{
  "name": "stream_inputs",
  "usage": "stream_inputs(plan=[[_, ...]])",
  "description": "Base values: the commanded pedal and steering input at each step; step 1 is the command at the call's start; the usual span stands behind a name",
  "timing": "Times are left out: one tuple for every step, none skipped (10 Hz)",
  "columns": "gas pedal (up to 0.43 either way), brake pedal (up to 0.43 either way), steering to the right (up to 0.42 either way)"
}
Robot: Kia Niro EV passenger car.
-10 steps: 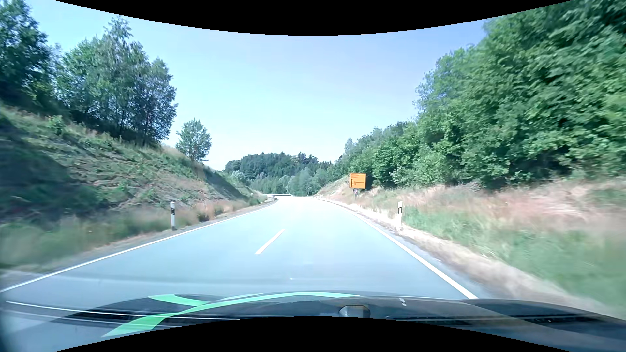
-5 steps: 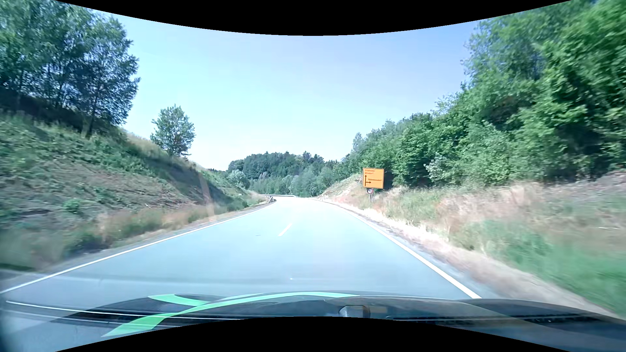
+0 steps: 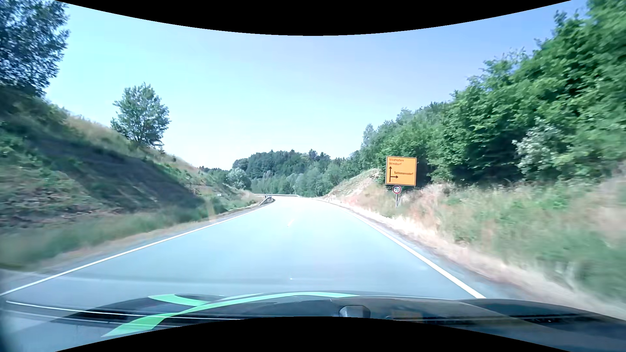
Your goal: Follow the waypoints while adhering to traffic rules and regulations
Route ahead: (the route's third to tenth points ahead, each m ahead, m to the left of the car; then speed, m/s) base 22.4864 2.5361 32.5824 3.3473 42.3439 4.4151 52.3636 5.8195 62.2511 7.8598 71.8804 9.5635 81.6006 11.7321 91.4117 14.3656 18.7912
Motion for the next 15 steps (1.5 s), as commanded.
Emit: stream_inputs(plan=[[0.228,0.0,-0.016],[0.24,0.0,-0.016],[0.24,0.0,-0.016],[0.248,0.0,-0.016],[0.228,0.0,-0.016],[0.197,0.0,-0.016],[0.189,0.0,-0.017],[0.189,0.0,-0.017],[0.197,0.0,-0.017],[0.209,0.0,-0.017],[0.22,0.0,-0.016],[0.228,0.0,-0.017],[0.228,0.0,-0.017],[0.24,0.0,-0.017],[0.24,0.0,-0.017]])
